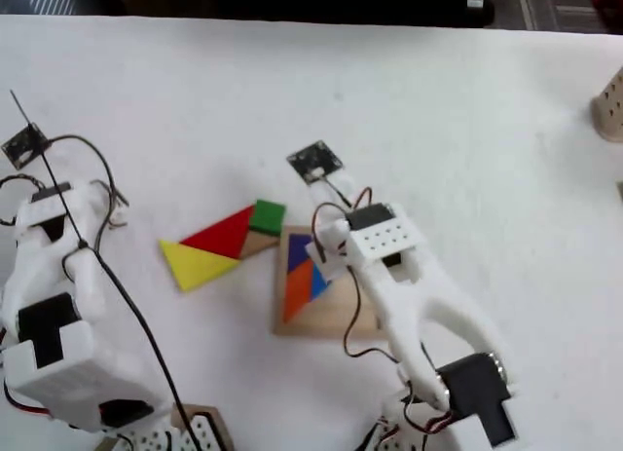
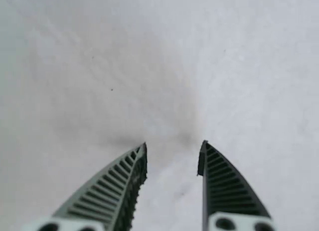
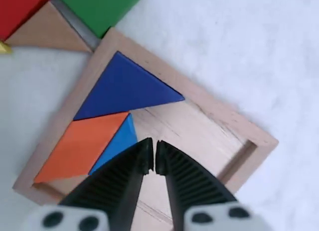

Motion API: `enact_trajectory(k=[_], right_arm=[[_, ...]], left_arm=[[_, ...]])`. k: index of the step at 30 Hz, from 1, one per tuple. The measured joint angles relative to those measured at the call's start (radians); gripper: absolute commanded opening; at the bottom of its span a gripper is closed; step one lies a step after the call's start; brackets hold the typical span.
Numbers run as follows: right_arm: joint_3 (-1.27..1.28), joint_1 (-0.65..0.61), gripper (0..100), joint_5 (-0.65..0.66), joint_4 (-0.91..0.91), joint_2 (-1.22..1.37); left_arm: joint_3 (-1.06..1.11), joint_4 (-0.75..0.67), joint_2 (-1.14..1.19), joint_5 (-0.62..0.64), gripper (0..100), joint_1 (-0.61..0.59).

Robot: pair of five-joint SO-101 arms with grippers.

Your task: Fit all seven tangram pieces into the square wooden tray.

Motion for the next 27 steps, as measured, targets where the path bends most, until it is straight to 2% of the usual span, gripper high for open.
enact_trajectory(k=[11,15,20,27], right_arm=[[0.101,-0.002,1.7,0.000,-0.160,-0.006],[0.103,-0.051,1.7,-0.002,-0.170,-0.006],[0.103,-0.063,1.7,-0.002,-0.163,-0.028],[0.130,0.021,1.7,-0.002,-0.038,-0.104]], left_arm=[[0.000,0.000,0.000,-0.003,18,0.000],[0.000,0.000,0.000,-0.003,18,0.000],[0.000,0.000,0.000,-0.003,18,0.000],[0.000,0.000,0.000,-0.003,18,0.000]])
